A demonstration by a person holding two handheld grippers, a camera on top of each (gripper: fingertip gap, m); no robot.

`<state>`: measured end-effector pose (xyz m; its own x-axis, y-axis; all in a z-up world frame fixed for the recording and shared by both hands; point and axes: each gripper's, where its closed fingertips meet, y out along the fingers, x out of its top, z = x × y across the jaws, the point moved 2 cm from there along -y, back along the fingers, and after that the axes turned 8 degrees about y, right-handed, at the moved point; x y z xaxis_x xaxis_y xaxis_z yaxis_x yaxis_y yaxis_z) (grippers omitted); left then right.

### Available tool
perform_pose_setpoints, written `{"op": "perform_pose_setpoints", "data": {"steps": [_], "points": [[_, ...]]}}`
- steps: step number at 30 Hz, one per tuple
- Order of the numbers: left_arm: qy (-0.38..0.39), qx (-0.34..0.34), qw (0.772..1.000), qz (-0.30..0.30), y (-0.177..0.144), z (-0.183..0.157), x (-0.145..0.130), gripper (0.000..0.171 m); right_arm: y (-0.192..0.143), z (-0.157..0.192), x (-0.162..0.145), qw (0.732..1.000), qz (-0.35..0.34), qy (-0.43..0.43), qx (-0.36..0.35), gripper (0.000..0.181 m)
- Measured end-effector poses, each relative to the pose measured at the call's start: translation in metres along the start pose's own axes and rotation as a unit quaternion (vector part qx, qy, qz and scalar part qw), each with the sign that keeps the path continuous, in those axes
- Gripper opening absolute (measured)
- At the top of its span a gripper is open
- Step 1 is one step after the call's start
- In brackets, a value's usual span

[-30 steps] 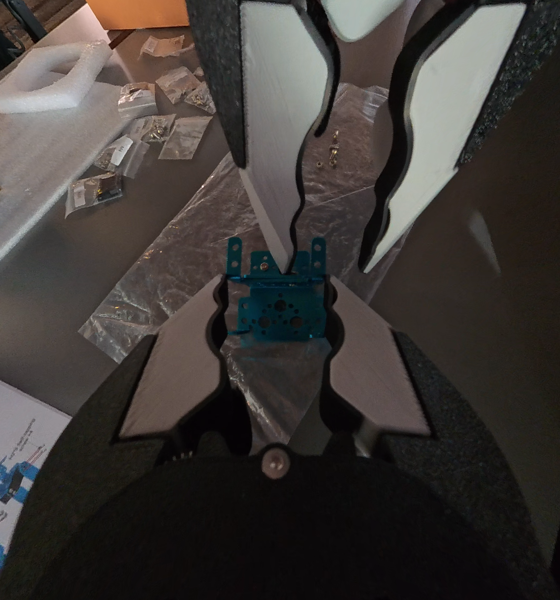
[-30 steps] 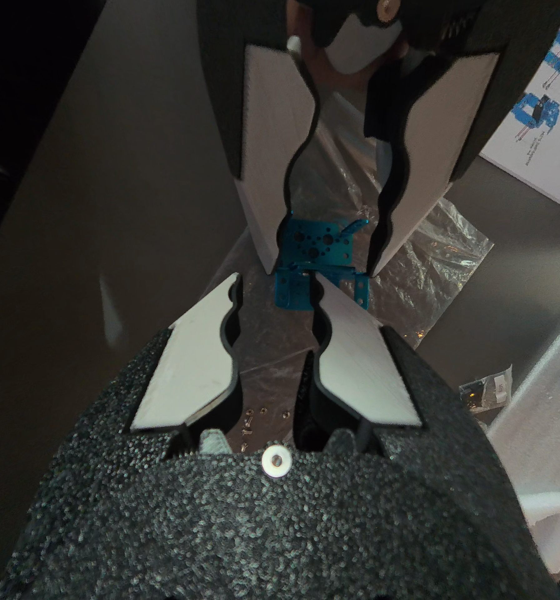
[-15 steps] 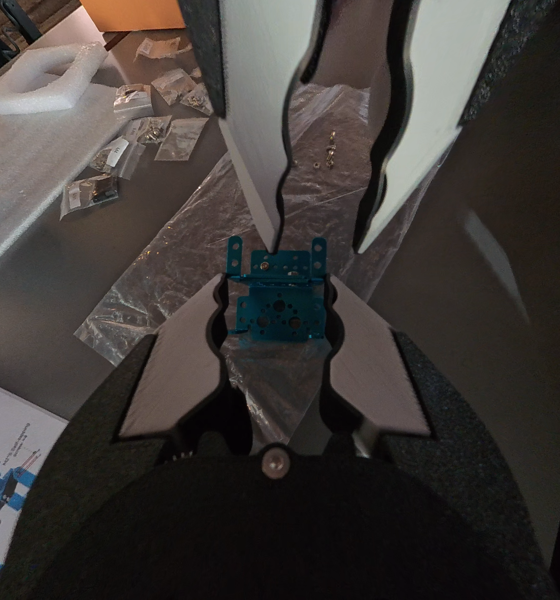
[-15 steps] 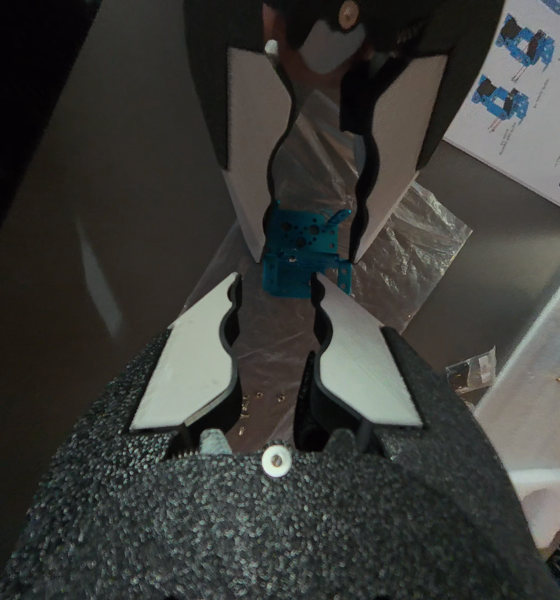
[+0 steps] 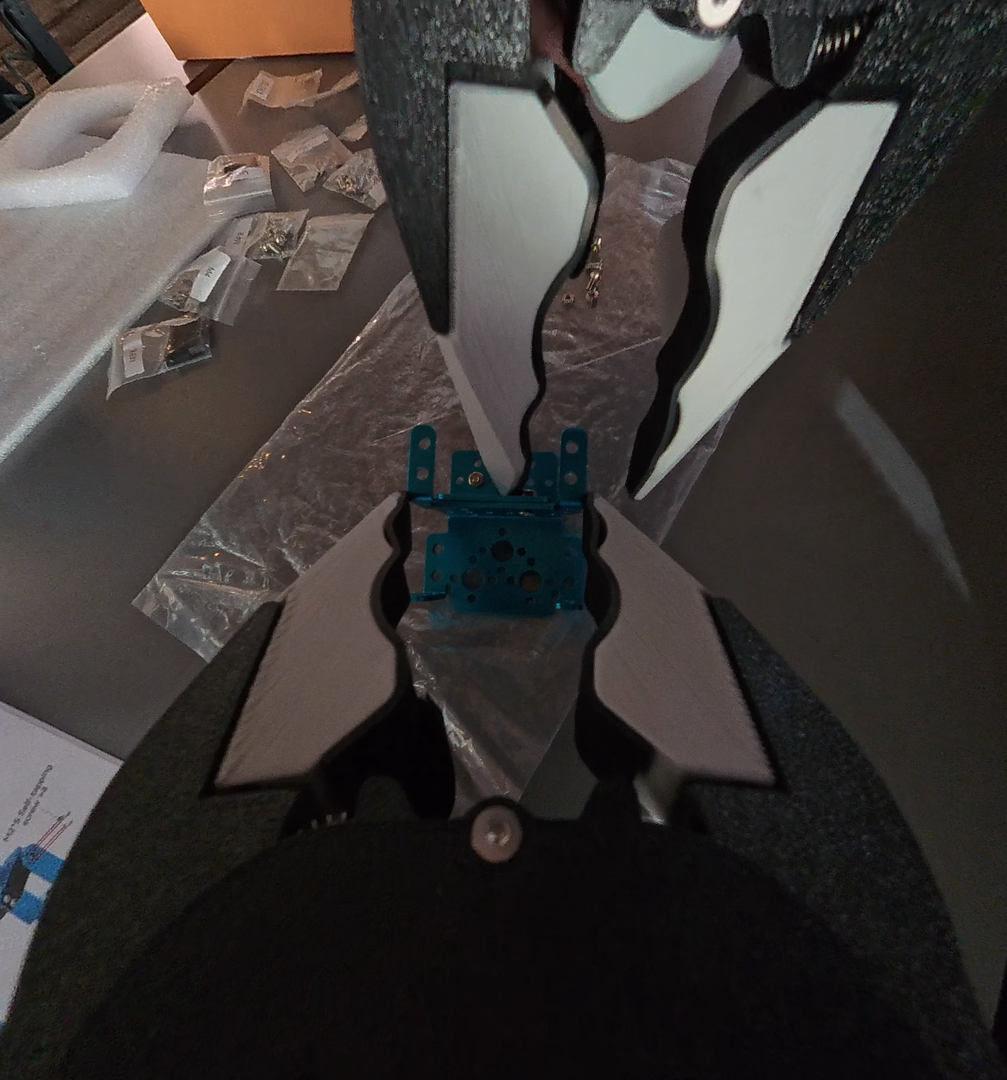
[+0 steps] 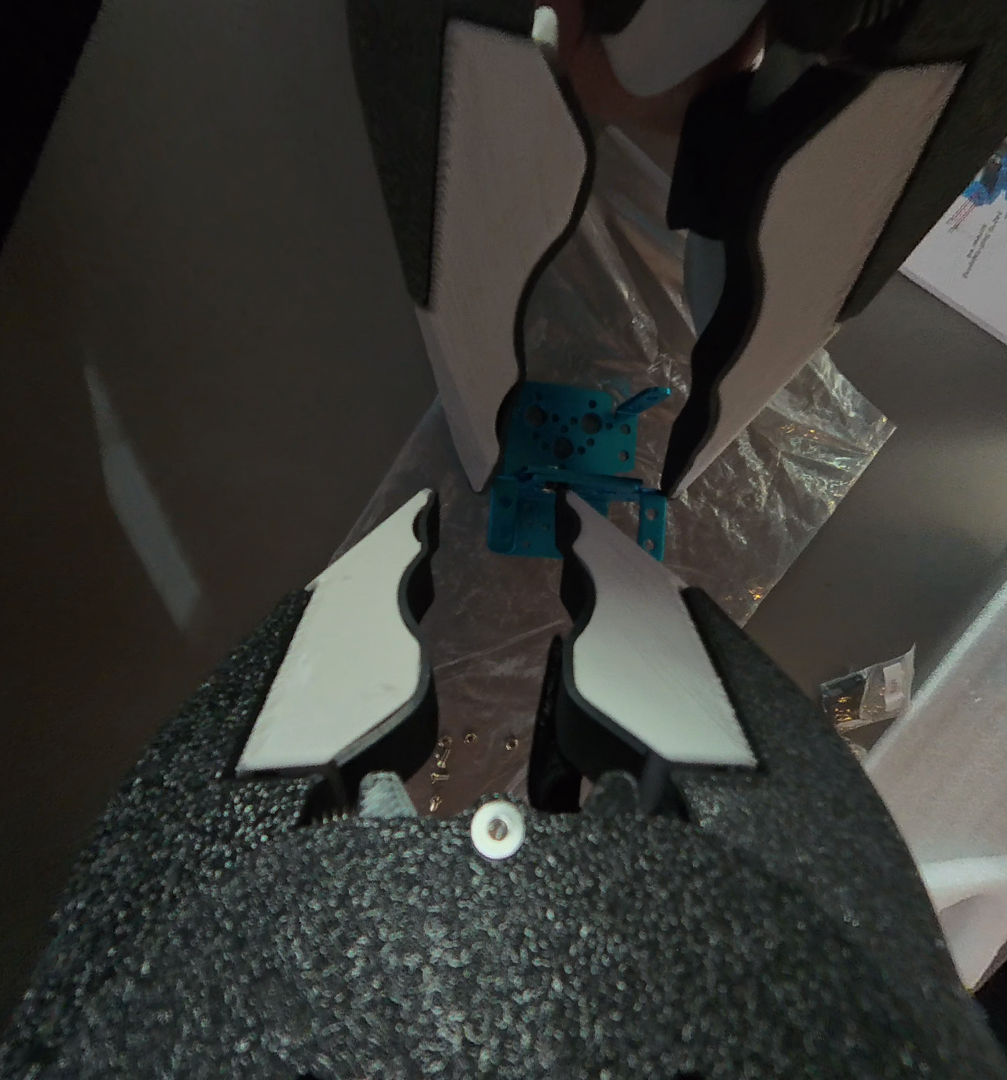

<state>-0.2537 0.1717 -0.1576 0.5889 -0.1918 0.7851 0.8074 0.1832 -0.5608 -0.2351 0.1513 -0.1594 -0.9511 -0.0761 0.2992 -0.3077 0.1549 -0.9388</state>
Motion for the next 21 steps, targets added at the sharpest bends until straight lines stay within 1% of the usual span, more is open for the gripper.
{"op": "perform_pose_setpoints", "data": {"steps": [7, 11, 18, 21], "points": [[0.001, 0.002, 1.000, 0.000, 0.000, 0.000, 0.000, 0.059, 0.000, -0.002, 0.000, 1.000, -0.010, -0.002, -0.004, 0.035], [0.002, 0.002, 1.000, 0.000, 0.001, 0.000, 0.000, 0.059, -0.005, 0.002, 0.000, 0.999, 0.004, 0.016, 0.030, 0.041], [0.002, 0.002, 1.000, 0.000, 0.001, 0.000, 0.000, 0.060, -0.007, -0.002, 0.000, 1.000, 0.004, -0.005, 0.004, 0.040], [0.002, 0.001, 1.000, 0.000, 0.000, -0.001, 0.001, 0.059, -0.015, -0.006, -0.004, 1.000, -0.017, 0.006, 0.001, 0.031]]}}
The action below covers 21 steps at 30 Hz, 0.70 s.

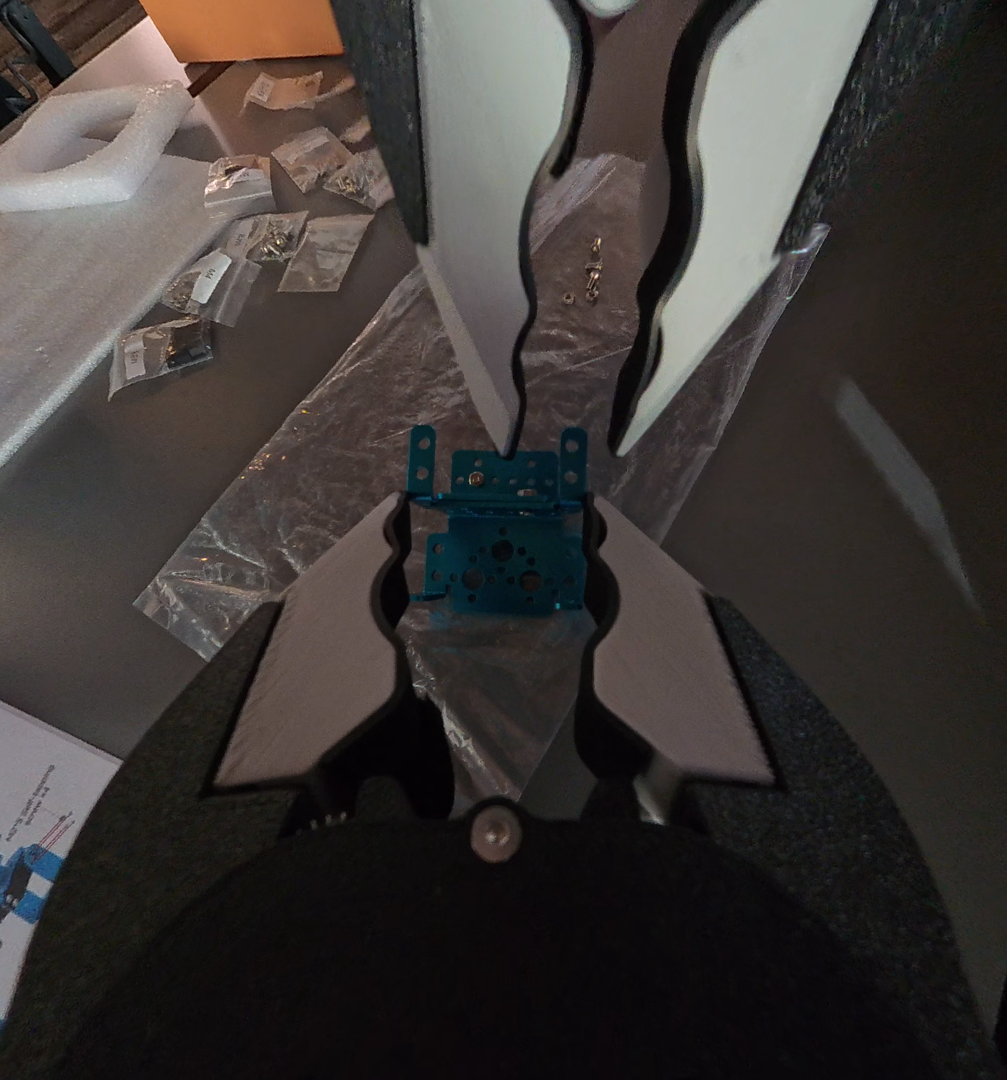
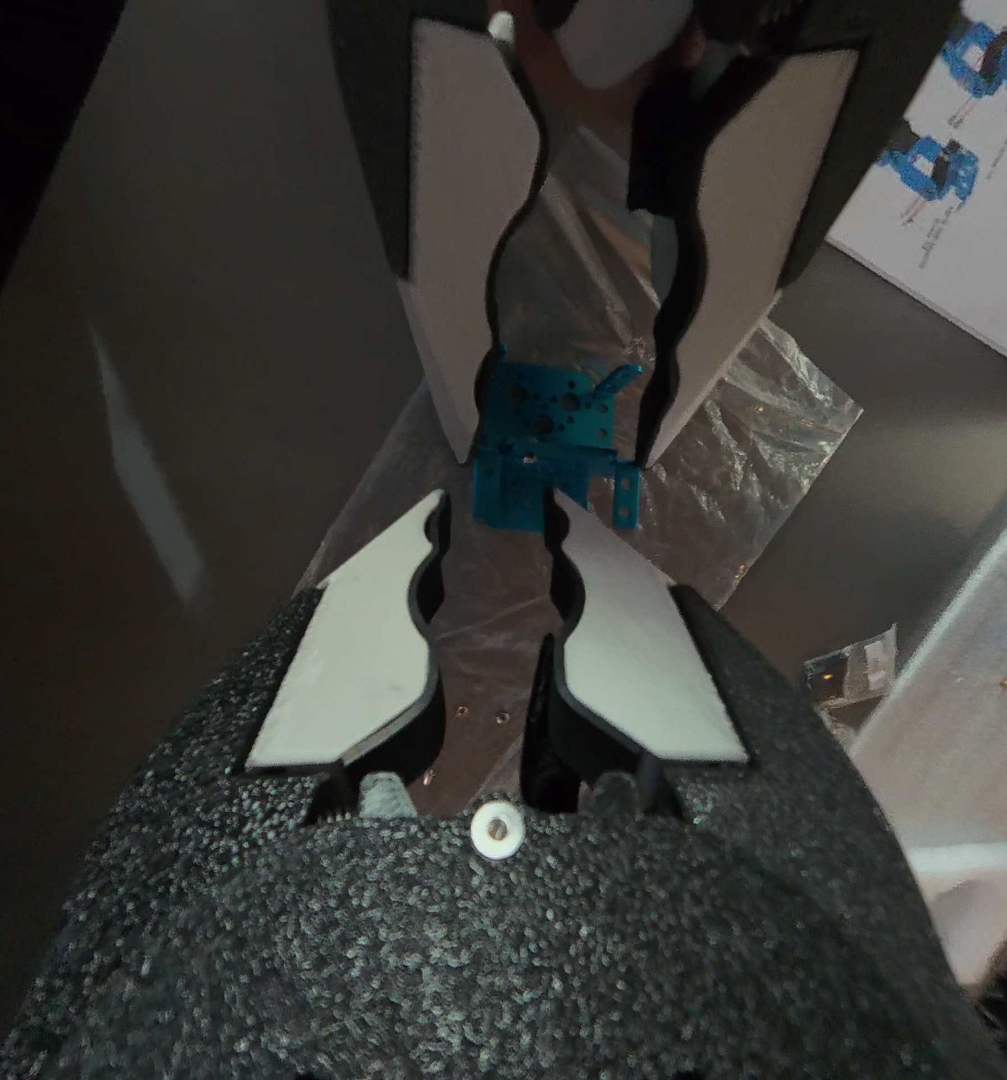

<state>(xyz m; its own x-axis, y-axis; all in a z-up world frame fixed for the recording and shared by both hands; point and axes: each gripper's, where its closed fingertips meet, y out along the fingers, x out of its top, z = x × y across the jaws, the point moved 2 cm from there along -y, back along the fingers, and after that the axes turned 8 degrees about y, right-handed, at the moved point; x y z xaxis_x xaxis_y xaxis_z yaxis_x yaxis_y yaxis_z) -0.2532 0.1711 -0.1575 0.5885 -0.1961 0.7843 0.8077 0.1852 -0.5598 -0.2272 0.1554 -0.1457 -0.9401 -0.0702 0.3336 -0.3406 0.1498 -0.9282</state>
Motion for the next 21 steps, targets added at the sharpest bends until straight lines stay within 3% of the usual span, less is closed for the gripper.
{"op": "perform_pose_setpoints", "data": {"steps": [5, 9, 14, 18, 21], "points": [[0.021, -0.030, 0.999, -0.019, -0.013, 0.000, 0.006, 0.062, -0.005, 0.003, -0.004, 0.997, -0.052, 0.048, 0.023, 0.028], [0.132, -0.093, 0.987, -0.006, -0.031, 0.009, 0.011, 0.053, -0.017, 0.002, -0.010, 0.990, -0.102, 0.097, 0.024, 0.027], [0.307, -0.186, 0.931, 0.073, -0.019, 0.015, 0.001, 0.050, -0.025, 0.012, -0.017, 0.966, -0.182, 0.178, 0.044, 0.023], [0.386, -0.240, 0.885, 0.099, -0.007, 0.010, 0.001, 0.045, -0.032, 0.027, -0.017, 0.934, -0.258, 0.236, 0.075, 0.022], [0.413, -0.248, 0.871, 0.097, 0.002, 0.011, 0.007, 0.035, -0.040, 0.028, -0.018, 0.913, -0.307, 0.261, 0.067, 0.022]]}}
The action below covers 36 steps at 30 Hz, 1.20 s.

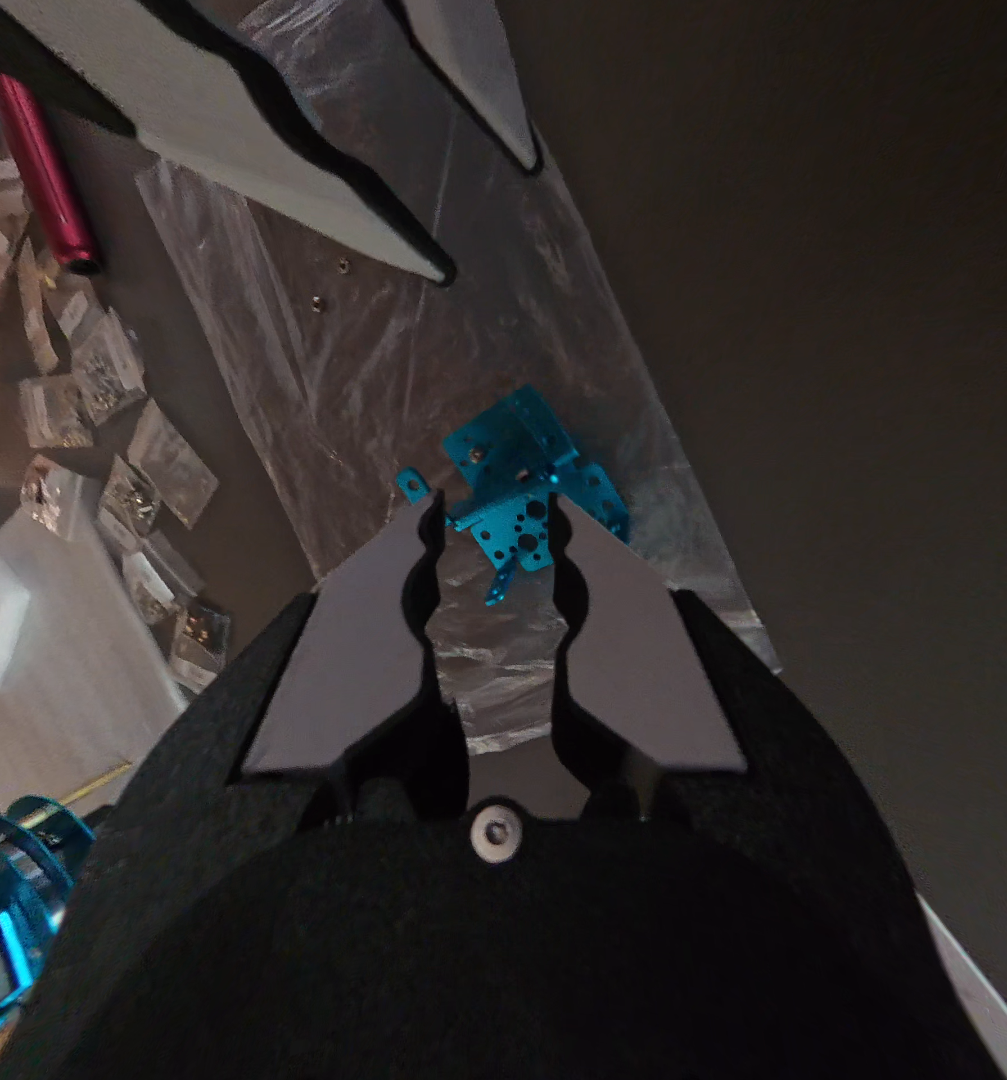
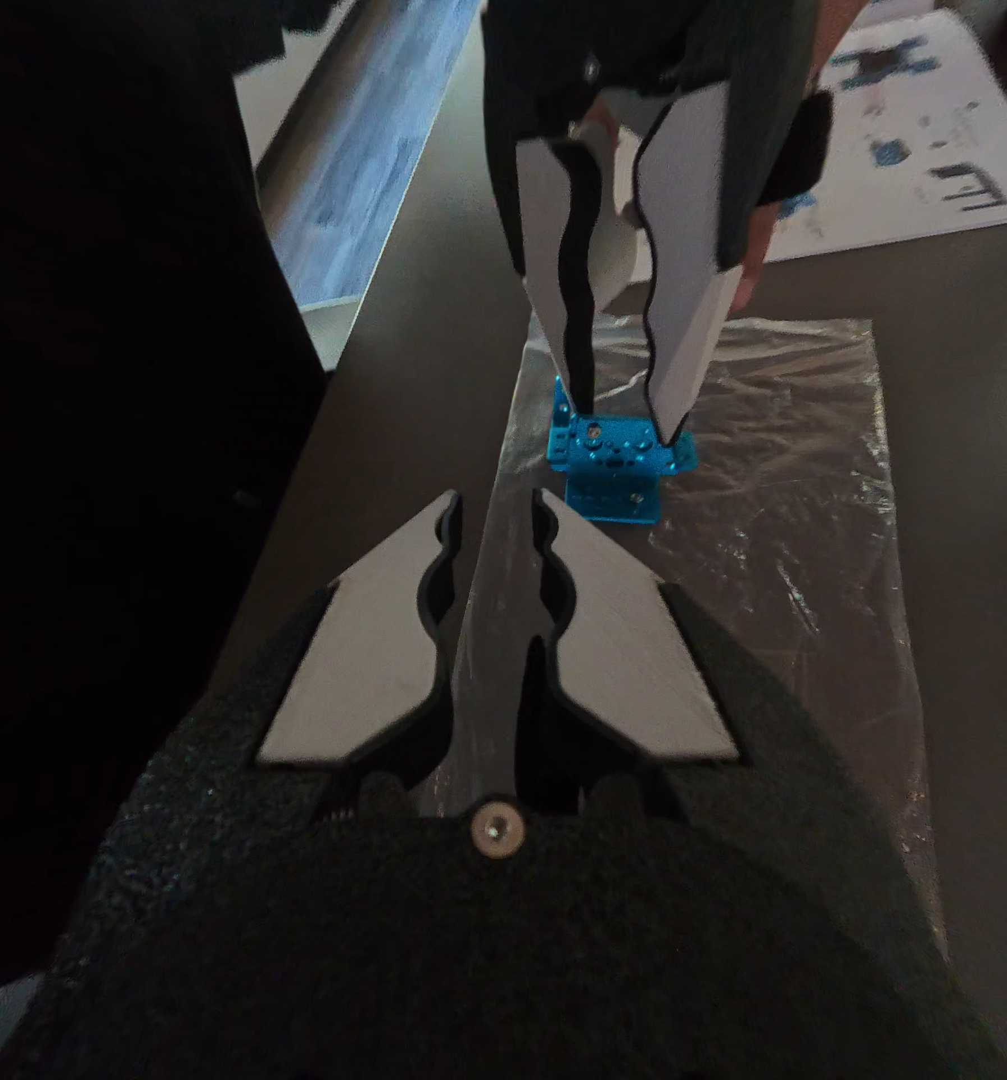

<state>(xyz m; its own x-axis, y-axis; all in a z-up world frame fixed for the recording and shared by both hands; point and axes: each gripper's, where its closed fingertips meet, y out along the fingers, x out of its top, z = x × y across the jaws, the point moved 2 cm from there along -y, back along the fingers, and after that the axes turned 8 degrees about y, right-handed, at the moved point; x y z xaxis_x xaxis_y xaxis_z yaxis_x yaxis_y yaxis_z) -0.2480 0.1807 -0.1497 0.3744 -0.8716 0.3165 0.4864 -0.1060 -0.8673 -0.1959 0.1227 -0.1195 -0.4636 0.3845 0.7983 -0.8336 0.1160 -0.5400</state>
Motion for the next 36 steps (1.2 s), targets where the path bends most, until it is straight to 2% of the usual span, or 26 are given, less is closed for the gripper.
{"op": "perform_pose_setpoints", "data": {"steps": [3, 5, 8, 12, 16, 21, 24, 26, 28, 30, 32, 34, 36], "points": [[0.033, 0.002, 0.999, 0.004, 0.001, 0.003, 0.004, 0.027, -0.008, -0.005, 0.006, 0.999, -0.037, -0.001, -0.019, 0.022], [0.048, -0.007, 0.999, 0.015, 0.000, -0.001, 0.005, 0.027, -0.011, -0.011, 0.007, 0.998, -0.043, -0.006, -0.036, 0.022], [0.091, -0.003, 0.995, 0.040, -0.004, -0.001, 0.004, 0.028, -0.013, -0.011, 0.008, 0.999, -0.047, 0.002, -0.027, 0.022], [0.176, -0.015, 0.981, 0.082, -0.002, 0.004, 0.000, 0.029, -0.015, -0.013, 0.005, 0.999, -0.044, 0.003, -0.029, 0.022], [0.243, -0.035, 0.963, 0.109, 0.007, 0.013, -0.004, 0.039, -0.018, -0.016, 0.001, 0.999, -0.046, 0.019, -0.018, 0.020], [0.290, -0.046, 0.947, 0.129, 0.001, 0.014, -0.007, 0.038, -0.021, -0.019, -0.003, 0.998, -0.048, 0.042, 0.000, 0.019], [0.286, -0.035, 0.945, 0.157, -0.006, 0.020, -0.018, 0.038, -0.022, -0.025, -0.005, 0.998, -0.048, 0.048, -0.011, 0.020], [0.209, -0.019, 0.966, 0.149, -0.017, 0.027, -0.021, 0.038, -0.020, -0.035, -0.006, 0.996, -0.043, 0.058, -0.044, 0.026], [0.080, -0.013, 0.989, 0.125, -0.026, 0.025, -0.024, 0.040, -0.014, -0.039, -0.005, 0.995, -0.032, 0.058, -0.073, 0.036], [-0.080, 0.019, 0.994, 0.068, -0.029, 0.022, -0.019, 0.038, -0.006, -0.044, -0.003, 0.992, -0.017, 0.047, -0.118, 0.038], [-0.246, 0.045, 0.968, 0.009, -0.032, 0.016, -0.017, 0.038, -0.001, -0.047, -0.001, 0.988, 0.003, 0.027, -0.153, 0.035], [-0.389, 0.061, 0.917, -0.062, -0.034, 0.007, -0.011, 0.038, 0.002, -0.051, 0.001, 0.985, 0.010, 0.029, -0.170, 0.031], [-0.473, 0.098, 0.869, -0.112, -0.036, 0.003, -0.010, 0.038, 0.006, -0.054, 0.000, 0.984, 0.021, 0.037, -0.173, 0.028]]}}
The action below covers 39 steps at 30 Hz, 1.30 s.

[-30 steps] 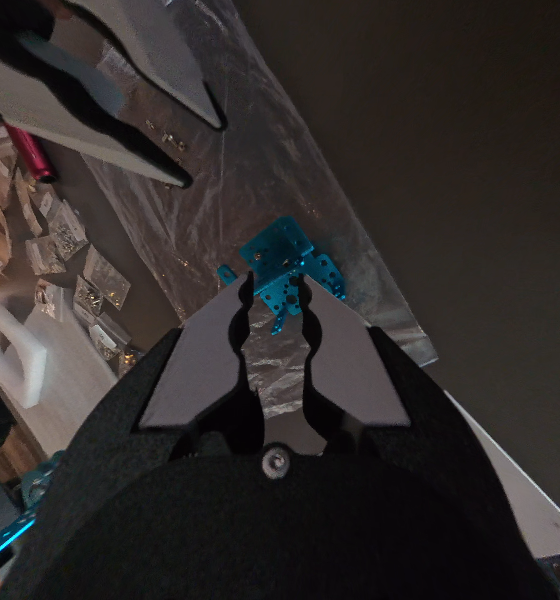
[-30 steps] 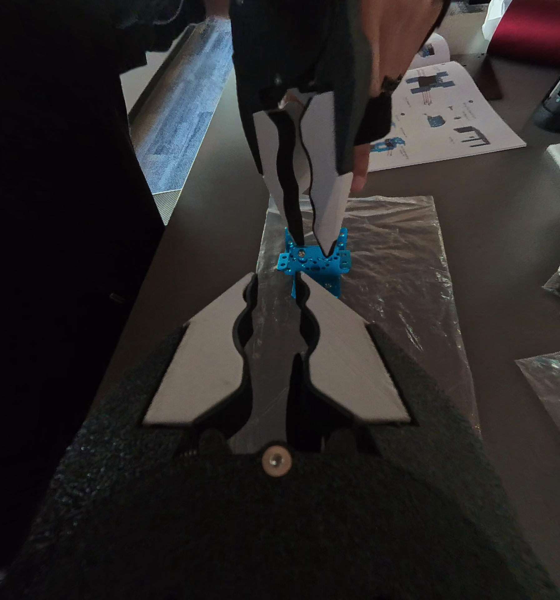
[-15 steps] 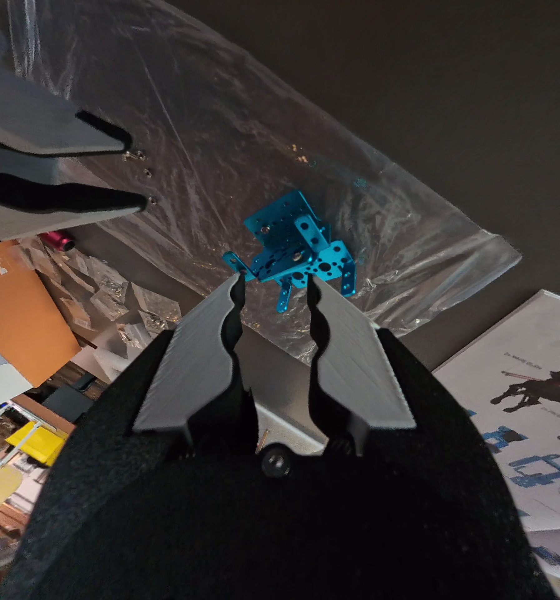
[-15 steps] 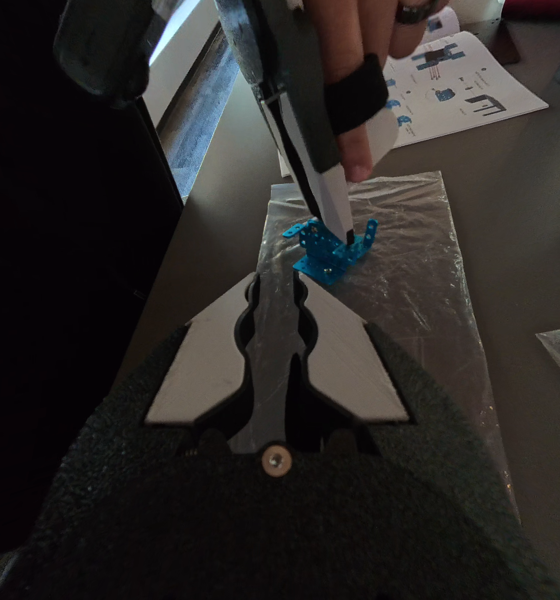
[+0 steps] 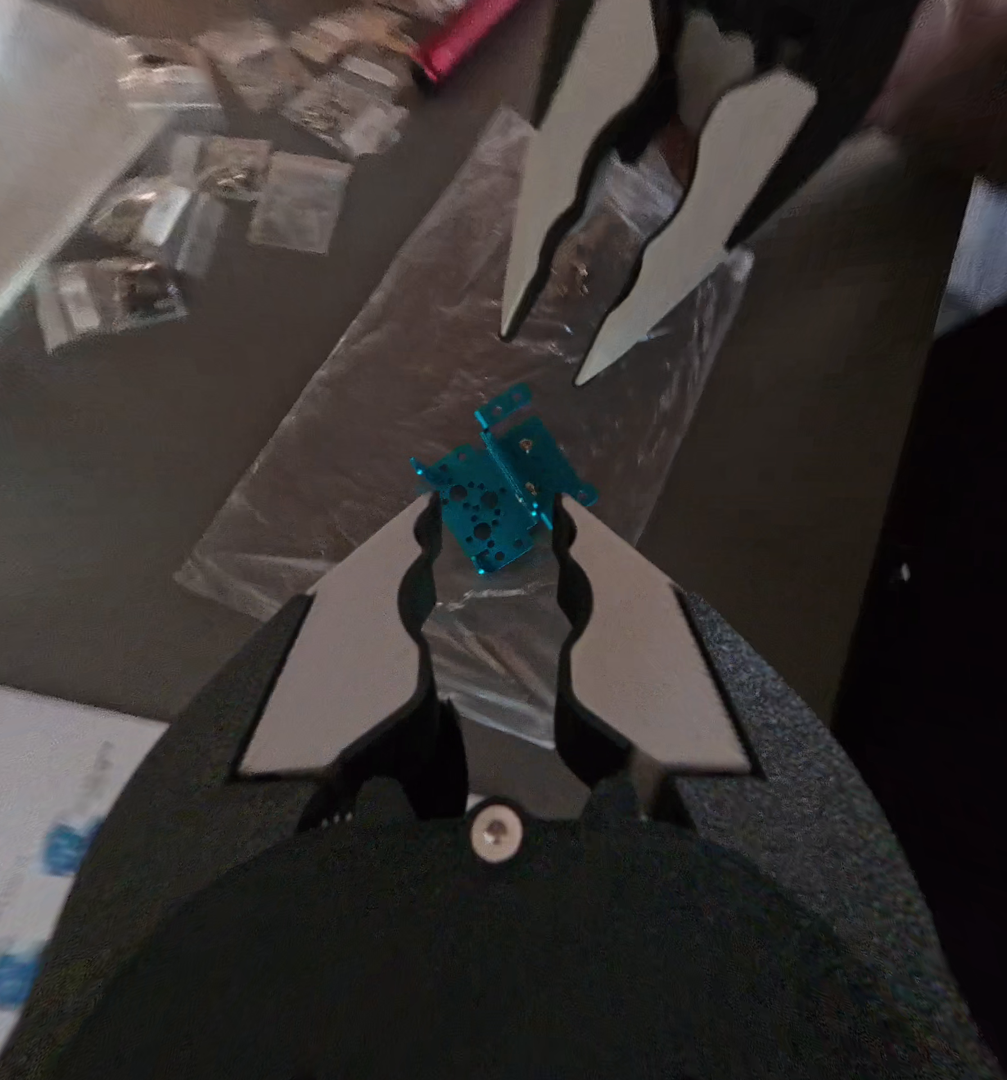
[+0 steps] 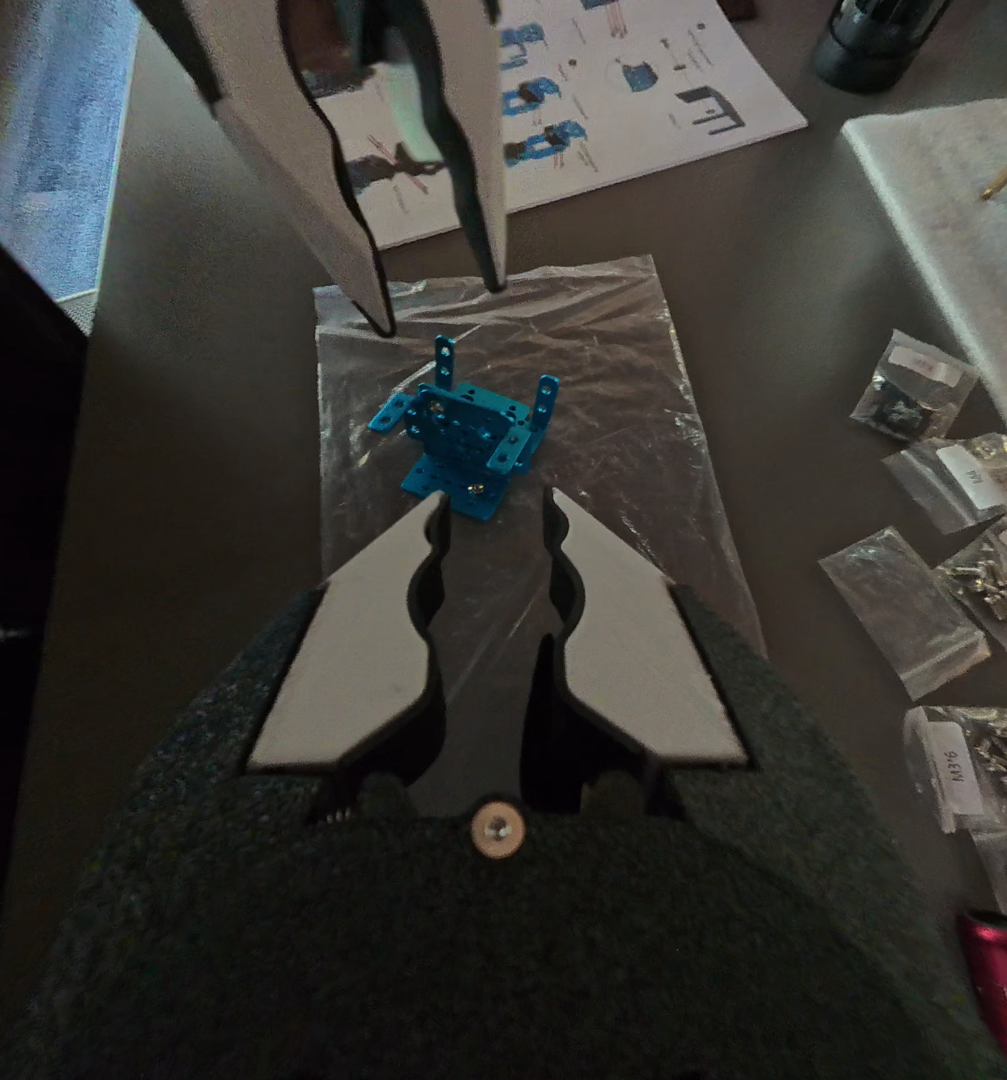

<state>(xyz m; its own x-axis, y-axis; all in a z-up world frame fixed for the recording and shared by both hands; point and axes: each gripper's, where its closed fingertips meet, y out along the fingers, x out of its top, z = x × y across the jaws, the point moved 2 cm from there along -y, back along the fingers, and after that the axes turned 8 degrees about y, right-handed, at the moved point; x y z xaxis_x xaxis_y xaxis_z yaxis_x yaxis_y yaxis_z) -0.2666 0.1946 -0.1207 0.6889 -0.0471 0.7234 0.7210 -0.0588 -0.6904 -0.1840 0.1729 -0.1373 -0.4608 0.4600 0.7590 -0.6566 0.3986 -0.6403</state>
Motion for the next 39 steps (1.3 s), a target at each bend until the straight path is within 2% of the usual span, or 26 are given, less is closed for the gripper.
{"op": "perform_pose_setpoints", "data": {"steps": [2, 4, 6, 8, 12, 16, 19, 20, 22, 26, 27, 29, 31, 35, 39], "points": [[-0.059, 0.017, 0.997, -0.043, -0.002, -0.003, -0.003, 0.039, 0.003, -0.004, 0.003, 1.000, -0.001, 0.004, -0.014, 0.025], [-0.088, 0.047, 0.992, -0.083, -0.006, -0.005, -0.002, 0.053, 0.006, -0.003, 0.009, 1.000, -0.008, 0.008, -0.018, 0.022], [-0.101, 0.088, 0.986, -0.097, -0.008, -0.005, -0.008, 0.060, 0.012, -0.001, 0.009, 1.000, 0.005, 0.016, -0.021, 0.026], [-0.122, 0.099, 0.983, -0.094, -0.005, -0.012, -0.016, 0.069, 0.018, -0.001, 0.006, 0.999, 0.023, 0.022, -0.028, 0.030], [-0.142, 0.103, 0.981, -0.086, 0.008, -0.025, -0.022, 0.069, 0.024, 0.000, 0.006, 0.998, 0.030, 0.032, -0.037, 0.012], [-0.110, 0.130, 0.983, -0.066, 0.017, -0.037, -0.020, 0.065, 0.026, -0.004, 0.005, 0.997, 0.031, 0.046, -0.053, 0.010], [-0.124, 0.212, 0.965, -0.087, -0.013, -0.009, -0.026, 0.058, 0.023, -0.007, 0.004, 0.997, 0.031, 0.024, -0.072, 0.008], [-0.145, 0.208, 0.962, -0.098, -0.020, -0.002, -0.029, 0.057, 0.022, -0.008, 0.004, 0.996, 0.031, 0.021, -0.077, 0.008], [-0.176, 0.158, 0.967, -0.089, -0.016, 0.001, -0.038, 0.058, 0.023, -0.005, 0.004, 0.997, 0.032, 0.026, -0.067, 0.008], [-0.168, 0.097, 0.979, -0.059, 0.003, -0.009, -0.045, 0.052, 0.025, -0.003, 0.004, 0.997, 0.028, 0.038, -0.055, 0.008], [-0.162, 0.094, 0.981, -0.054, 0.006, -0.012, -0.045, 0.050, 0.025, -0.003, 0.003, 0.997, 0.032, 0.042, -0.051, 0.009], [-0.151, 0.091, 0.983, -0.049, 0.010, -0.017, -0.044, 0.041, 0.023, -0.003, 0.002, 0.997, 0.034, 0.050, -0.046, 0.025], [-0.143, 0.081, 0.985, -0.052, 0.013, -0.022, -0.040, 0.035, 0.018, 0.004, 0.005, 0.998, 0.022, 0.051, -0.007, 0.029], [-0.129, 0.079, 0.988, -0.043, 0.017, -0.021, -0.039, 0.032, 0.001, 0.009, 0.006, 0.998, 0.023, 0.010, 0.056, 0.027], [-0.134, 0.072, 0.988, -0.031, 0.025, -0.019, -0.040, 0.025, 0.002, 0.009, -0.005, 0.991, 0.077, 0.009, 0.105, 0.028]]}}
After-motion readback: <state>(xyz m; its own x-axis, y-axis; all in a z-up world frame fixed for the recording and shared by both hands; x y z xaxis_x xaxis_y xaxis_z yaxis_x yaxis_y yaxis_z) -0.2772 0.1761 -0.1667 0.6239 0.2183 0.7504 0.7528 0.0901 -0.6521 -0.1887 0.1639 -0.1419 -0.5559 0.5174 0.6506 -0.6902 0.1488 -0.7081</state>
